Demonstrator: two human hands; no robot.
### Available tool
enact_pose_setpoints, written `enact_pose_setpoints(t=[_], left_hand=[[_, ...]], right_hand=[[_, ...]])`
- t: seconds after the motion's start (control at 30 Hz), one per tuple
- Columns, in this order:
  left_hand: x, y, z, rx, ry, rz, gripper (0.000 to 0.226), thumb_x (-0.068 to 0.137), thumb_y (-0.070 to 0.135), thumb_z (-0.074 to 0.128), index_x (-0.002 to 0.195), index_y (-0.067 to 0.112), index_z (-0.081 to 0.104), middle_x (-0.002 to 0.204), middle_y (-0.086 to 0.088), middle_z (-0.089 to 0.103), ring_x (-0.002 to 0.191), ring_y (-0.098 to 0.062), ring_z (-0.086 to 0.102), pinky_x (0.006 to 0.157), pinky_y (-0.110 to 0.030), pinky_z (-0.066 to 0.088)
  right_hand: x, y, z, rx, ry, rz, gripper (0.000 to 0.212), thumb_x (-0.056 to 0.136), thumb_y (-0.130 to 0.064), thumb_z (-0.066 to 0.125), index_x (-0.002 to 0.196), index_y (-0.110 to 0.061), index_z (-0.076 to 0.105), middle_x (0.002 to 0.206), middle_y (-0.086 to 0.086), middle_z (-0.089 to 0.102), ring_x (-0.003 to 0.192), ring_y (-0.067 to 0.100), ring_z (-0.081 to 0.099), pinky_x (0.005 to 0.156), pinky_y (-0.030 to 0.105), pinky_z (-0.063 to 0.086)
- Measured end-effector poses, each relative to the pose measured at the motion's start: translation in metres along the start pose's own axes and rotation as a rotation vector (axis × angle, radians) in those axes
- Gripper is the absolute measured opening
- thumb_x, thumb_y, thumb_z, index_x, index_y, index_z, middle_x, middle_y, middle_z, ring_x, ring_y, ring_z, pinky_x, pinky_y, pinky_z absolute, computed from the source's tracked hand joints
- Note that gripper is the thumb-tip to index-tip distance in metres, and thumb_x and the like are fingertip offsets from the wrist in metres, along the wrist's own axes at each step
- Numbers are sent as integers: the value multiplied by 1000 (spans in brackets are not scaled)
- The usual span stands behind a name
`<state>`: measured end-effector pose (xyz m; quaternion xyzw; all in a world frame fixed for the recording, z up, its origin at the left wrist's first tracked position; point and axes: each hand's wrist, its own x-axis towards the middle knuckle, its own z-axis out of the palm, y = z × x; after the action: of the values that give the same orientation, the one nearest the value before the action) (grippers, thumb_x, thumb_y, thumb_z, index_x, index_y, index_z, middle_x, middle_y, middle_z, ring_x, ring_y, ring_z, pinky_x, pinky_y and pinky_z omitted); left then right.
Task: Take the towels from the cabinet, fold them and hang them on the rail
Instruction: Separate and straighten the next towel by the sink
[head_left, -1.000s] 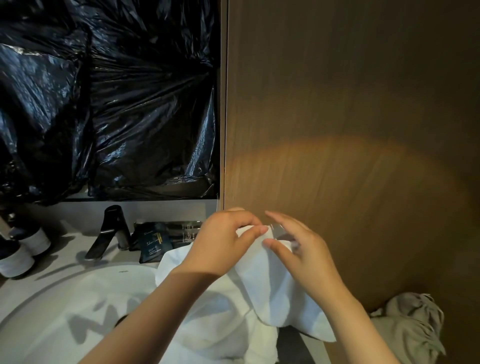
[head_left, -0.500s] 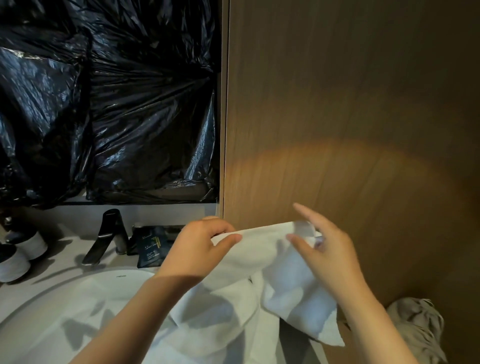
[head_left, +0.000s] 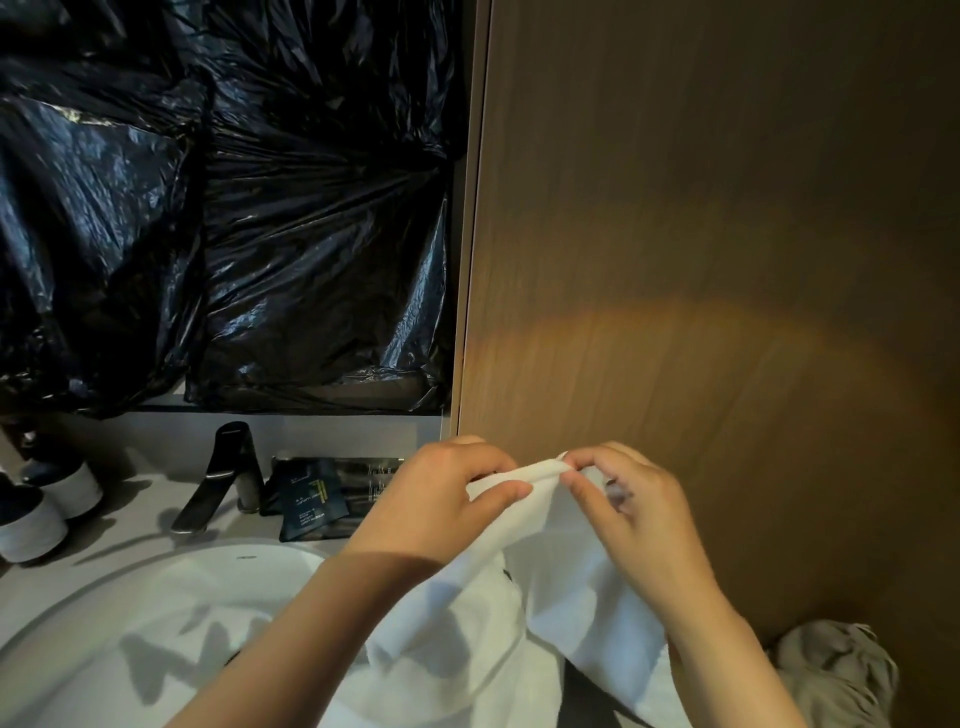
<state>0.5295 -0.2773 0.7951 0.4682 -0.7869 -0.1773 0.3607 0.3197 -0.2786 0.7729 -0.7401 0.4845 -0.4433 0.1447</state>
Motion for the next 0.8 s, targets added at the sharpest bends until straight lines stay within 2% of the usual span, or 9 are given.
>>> enact_pose_setpoints(t=[0.1,0.17,0.23,0.3,0.37,0.5,0.6,0.7,0.8], left_hand=[[-6,-11,-8,1,2,-46,10,88,32,67,83,25,72,79,16,62,79,-1,57,67,-16,41],[-9,-18,-13,20,25,-66,10,89,30,67,81,25,71,77,17,62,78,-2,58,67,-17,43],[-10,-20,-14,46,54,-70,11,90,30,66,82,24,72,77,17,62,78,-1,58,66,-18,44],[-8,-15,-13,49,74,-56,12,90,30,65,82,25,72,76,20,61,77,0,58,65,-15,42],[-5,-8,-10,40,67,-24,12,90,30,65,82,26,72,73,21,57,75,1,56,64,-12,38],[1,3,-9,43,38,30,11,90,30,65,86,25,74,75,16,57,74,-3,56,66,-21,42],[0,3,-10,20,35,30,9,89,30,67,86,25,74,77,15,59,76,-3,57,65,-18,42],[-4,-4,-14,28,39,-2,10,88,29,68,83,23,72,75,18,59,77,-1,56,64,-13,39],[-11,-16,-22,60,74,-61,10,88,29,67,82,23,71,77,14,63,77,-3,58,65,-16,42]], right_hand=[[3,10,-18,-46,183,89,11,93,-24,61,93,-34,66,93,-24,62,87,1,61,65,20,50],[4,14,-27,-75,205,163,13,93,-24,62,95,-37,64,97,-25,62,88,2,62,67,18,49],[2,11,-27,-57,108,179,23,91,-26,65,108,-42,62,109,-32,57,101,-6,58,76,10,47],[-2,1,-18,-7,-55,161,44,88,-35,66,125,-53,52,121,-44,47,115,-20,44,85,5,42],[-4,-9,-4,35,-174,119,49,85,-43,67,128,-57,49,124,-48,45,116,-24,41,86,2,41],[-2,-18,12,92,-169,46,23,87,-33,70,105,-48,67,104,-30,64,92,-5,59,70,11,42],[2,-16,10,56,-103,20,10,90,-30,66,87,-39,68,89,-20,64,86,5,61,68,20,45],[4,-10,-4,52,2,42,10,92,-24,63,90,-32,69,88,-17,65,84,5,62,68,22,47],[7,-3,-26,78,159,163,9,93,-23,62,94,-28,69,90,-13,66,87,8,63,71,26,50]])
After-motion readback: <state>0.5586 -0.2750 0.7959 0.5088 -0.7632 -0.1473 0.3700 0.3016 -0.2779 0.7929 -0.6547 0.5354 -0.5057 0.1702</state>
